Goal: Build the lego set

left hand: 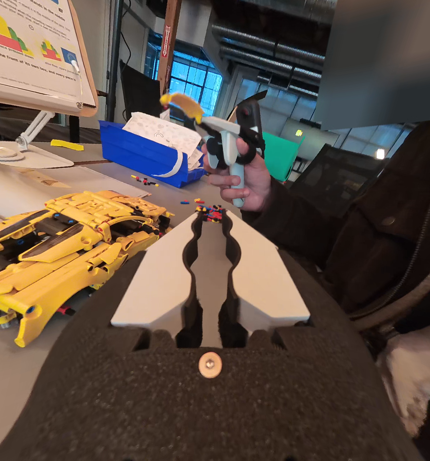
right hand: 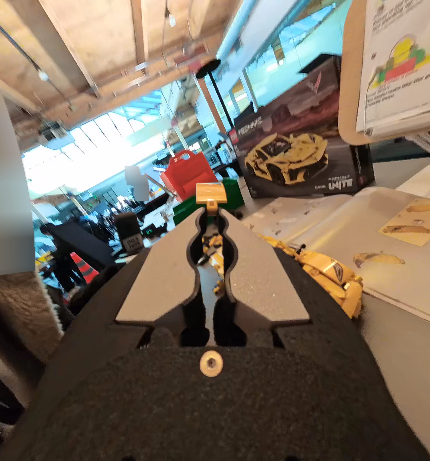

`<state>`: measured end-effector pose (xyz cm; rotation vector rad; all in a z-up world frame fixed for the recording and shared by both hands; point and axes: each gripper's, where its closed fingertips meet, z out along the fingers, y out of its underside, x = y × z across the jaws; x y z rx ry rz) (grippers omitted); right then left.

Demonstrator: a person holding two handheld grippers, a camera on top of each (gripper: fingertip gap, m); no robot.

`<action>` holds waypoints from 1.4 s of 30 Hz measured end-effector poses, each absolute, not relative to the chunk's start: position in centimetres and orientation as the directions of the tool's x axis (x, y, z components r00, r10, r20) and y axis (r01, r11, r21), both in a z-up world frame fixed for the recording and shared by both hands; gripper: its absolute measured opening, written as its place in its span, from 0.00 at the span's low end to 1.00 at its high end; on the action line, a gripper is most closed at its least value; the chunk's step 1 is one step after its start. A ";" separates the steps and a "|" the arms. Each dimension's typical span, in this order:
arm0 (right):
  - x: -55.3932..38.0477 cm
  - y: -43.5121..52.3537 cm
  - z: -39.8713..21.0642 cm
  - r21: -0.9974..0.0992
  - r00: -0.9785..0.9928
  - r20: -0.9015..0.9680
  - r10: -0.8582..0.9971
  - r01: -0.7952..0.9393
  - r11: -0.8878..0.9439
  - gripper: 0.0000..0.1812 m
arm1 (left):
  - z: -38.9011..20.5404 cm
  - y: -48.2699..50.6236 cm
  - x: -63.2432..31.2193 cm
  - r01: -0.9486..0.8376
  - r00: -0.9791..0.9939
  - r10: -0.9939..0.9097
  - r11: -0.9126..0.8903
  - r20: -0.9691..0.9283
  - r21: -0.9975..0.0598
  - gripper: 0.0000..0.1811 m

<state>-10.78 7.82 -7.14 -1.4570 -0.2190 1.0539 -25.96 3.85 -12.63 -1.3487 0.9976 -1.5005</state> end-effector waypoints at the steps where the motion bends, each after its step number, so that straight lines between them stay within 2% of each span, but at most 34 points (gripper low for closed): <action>1: -10.3 7.6 -6.5 -0.858 0.546 -0.464 0.698 -0.473 -0.200 0.03 | -12.5 3.8 -26.0 0.095 -0.050 -0.948 -0.317 0.314 -0.944 0.08; 5: -9.1 7.0 -5.7 -0.871 0.559 -0.437 0.705 -0.460 -0.175 0.03 | -12.2 4.1 -26.3 0.118 -0.056 -0.943 -0.333 0.328 -0.936 0.08; 7: -9.2 6.8 -6.5 -0.908 0.601 -0.392 0.696 -0.376 -0.187 0.03 | -11.7 4.5 -26.8 0.140 -0.039 -0.946 -0.325 0.323 -0.935 0.08; 8: -10.0 6.7 -8.0 -0.932 0.620 -0.357 0.699 -0.281 -0.227 0.03 | -11.2 5.0 -27.2 0.166 -0.009 -0.951 -0.307 0.310 -0.937 0.07; 11: -14.6 5.6 -15.3 -0.907 0.589 -0.294 0.753 0.075 -0.413 0.03 | -8.7 8.8 -31.2 0.340 0.221 -0.940 -0.176 0.261 -0.924 0.02; 13: -17.9 4.2 -18.0 -0.864 0.519 -0.296 0.802 0.212 -0.456 0.03 | -7.5 11.8 -35.5 0.433 0.393 -0.879 -0.082 0.269 -0.898 0.02; 18: -21.9 1.2 -20.9 -0.817 0.372 -0.271 0.888 0.400 -0.417 0.03 | -8.0 16.3 -43.5 0.329 0.702 -0.682 0.056 0.204 -0.943 0.02; 21: -22.3 0.4 -22.6 -0.780 0.349 -0.256 0.901 0.476 -0.406 0.03 | -10.0 17.5 -44.6 0.341 0.708 -0.635 -0.075 0.309 -0.937 0.03; 23: -22.3 0.4 -23.2 -0.765 0.350 -0.244 0.904 0.504 -0.402 0.03 | -12.8 17.6 -42.2 0.265 0.666 -0.657 -0.236 0.354 -0.935 0.03; 27: -22.0 0.5 -24.1 -0.747 0.362 -0.220 0.906 0.535 -0.395 0.03 | -18.4 14.3 -35.0 -0.057 0.558 -0.745 -0.474 0.365 -0.879 0.14; 29: -22.0 0.4 -24.4 -0.740 0.358 -0.200 0.912 0.555 -0.380 0.04 | -20.1 12.1 -32.2 -0.188 0.503 -0.794 -0.486 0.341 -0.854 0.15; 33: -21.9 0.3 -24.5 -0.739 0.353 -0.193 0.915 0.562 -0.372 0.07 | -21.1 9.9 -29.6 -0.288 0.424 -0.853 -0.444 0.303 -0.848 0.14; 36: -21.7 0.7 -24.3 -0.743 0.369 -0.206 0.906 0.544 -0.390 0.12 | -22.6 9.9 -29.1 -0.369 0.438 -0.853 -0.458 0.283 -0.809 0.14; 42: -21.8 1.6 -23.2 -0.779 0.398 -0.165 0.902 0.509 -0.367 0.11 | -24.8 10.4 -27.9 -0.419 0.560 -0.793 -0.520 0.240 -0.744 0.21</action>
